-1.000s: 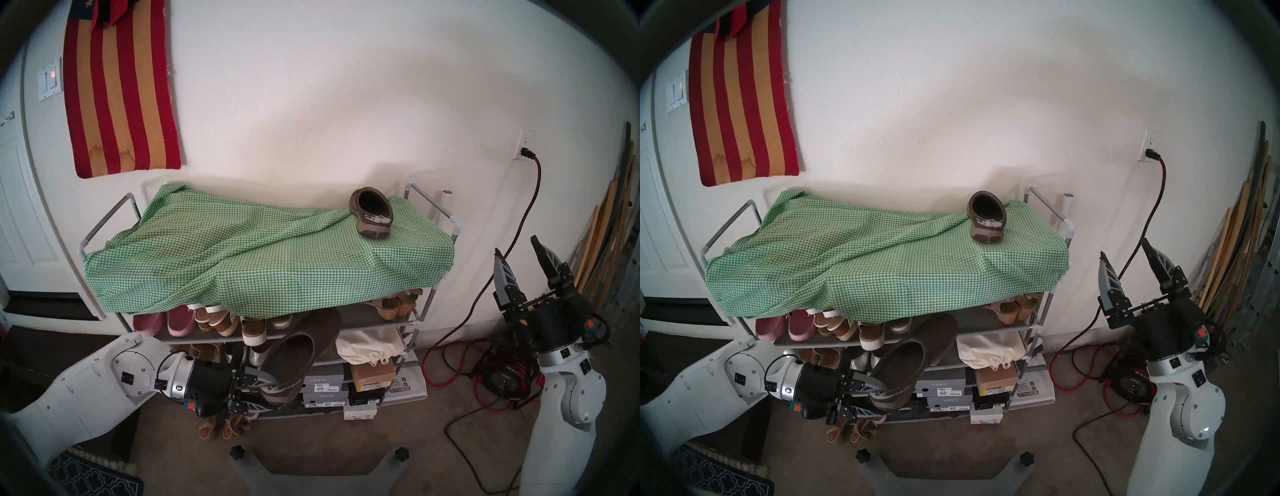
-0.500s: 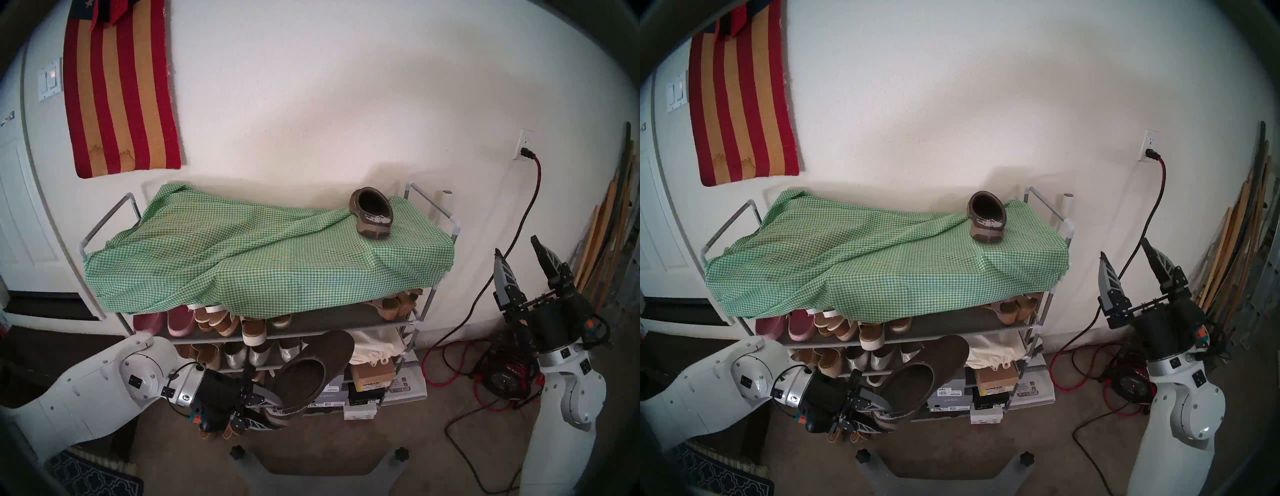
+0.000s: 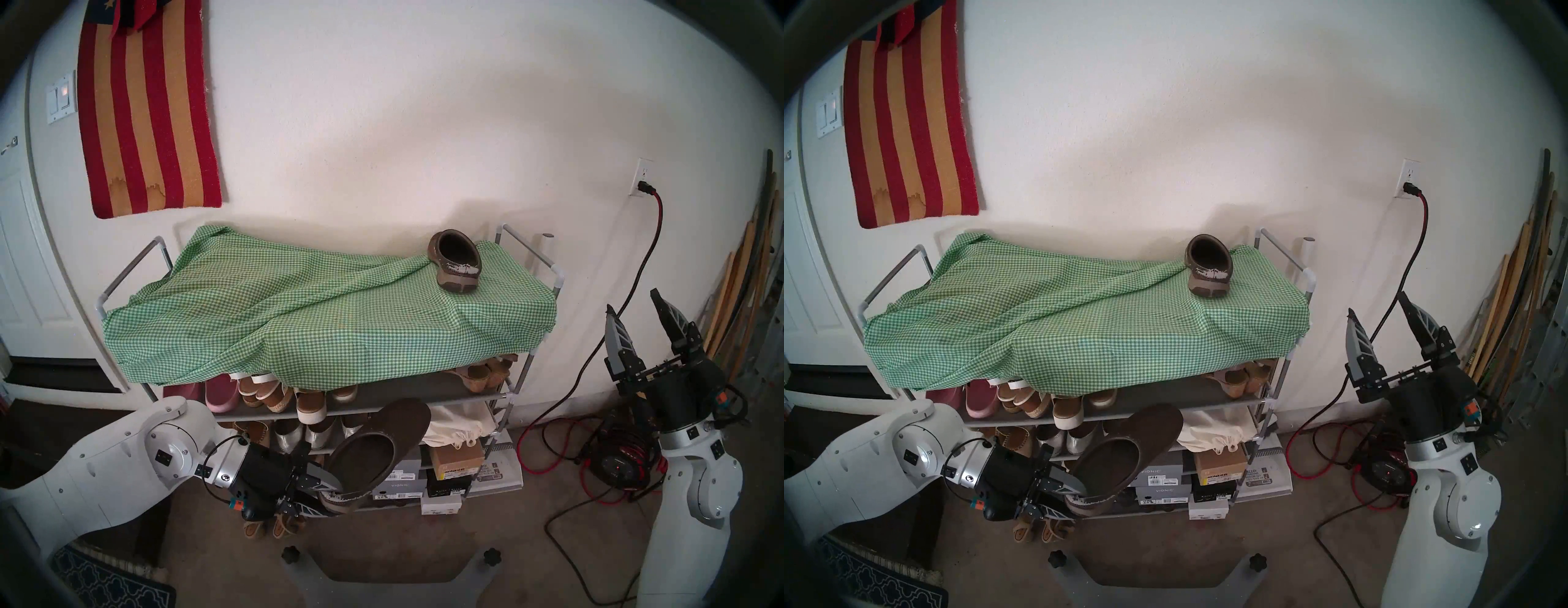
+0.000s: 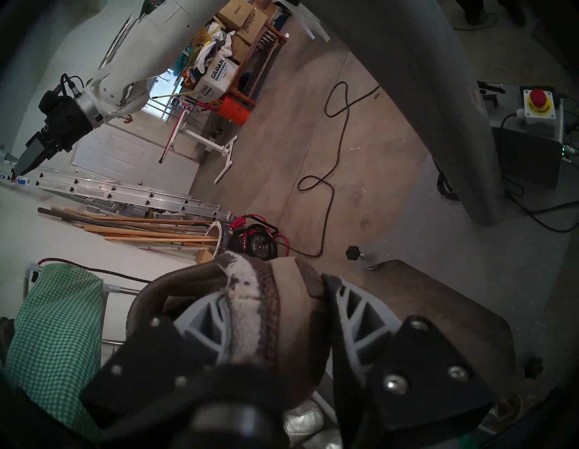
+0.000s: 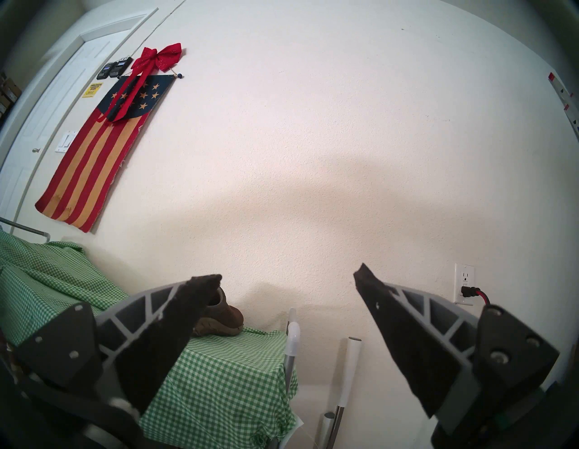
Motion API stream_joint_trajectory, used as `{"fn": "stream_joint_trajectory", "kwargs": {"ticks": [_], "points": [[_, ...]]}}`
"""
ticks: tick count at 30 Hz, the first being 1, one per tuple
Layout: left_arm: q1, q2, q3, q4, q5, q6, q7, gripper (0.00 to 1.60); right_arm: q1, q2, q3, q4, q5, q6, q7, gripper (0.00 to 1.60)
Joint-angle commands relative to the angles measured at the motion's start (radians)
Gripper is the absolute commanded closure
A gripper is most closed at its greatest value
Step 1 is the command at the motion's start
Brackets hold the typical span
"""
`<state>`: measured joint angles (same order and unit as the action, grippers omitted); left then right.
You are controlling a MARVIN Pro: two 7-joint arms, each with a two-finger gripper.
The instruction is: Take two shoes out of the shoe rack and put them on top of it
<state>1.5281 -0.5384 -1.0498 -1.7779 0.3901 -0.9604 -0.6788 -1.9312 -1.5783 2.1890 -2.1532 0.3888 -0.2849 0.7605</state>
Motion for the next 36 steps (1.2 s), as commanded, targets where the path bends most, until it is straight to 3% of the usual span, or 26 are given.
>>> {"fn": "stream_joint_trajectory", "kwargs": {"ticks": [1, 9, 14, 36], "points": [[-0.008, 0.025, 0.040, -0.055, 0.032, 0.000, -0.007, 1.60, 0.001, 0.001, -0.002, -0.002, -0.001, 0.000, 0.001, 0.00], [-0.019, 0.038, 0.105, -0.110, 0.090, 0.000, -0.015, 1.60, 0.000, 0.002, -0.003, -0.002, 0.000, -0.001, -0.001, 0.00], [-0.067, 0.040, 0.125, -0.149, 0.136, 0.000, -0.016, 1.60, 0.000, 0.003, -0.003, -0.002, 0.001, -0.001, -0.002, 0.00], [-0.272, 0.029, 0.080, -0.254, 0.243, 0.000, 0.052, 1.60, -0.003, 0.007, -0.005, -0.002, 0.003, -0.003, -0.006, 0.00]]}}
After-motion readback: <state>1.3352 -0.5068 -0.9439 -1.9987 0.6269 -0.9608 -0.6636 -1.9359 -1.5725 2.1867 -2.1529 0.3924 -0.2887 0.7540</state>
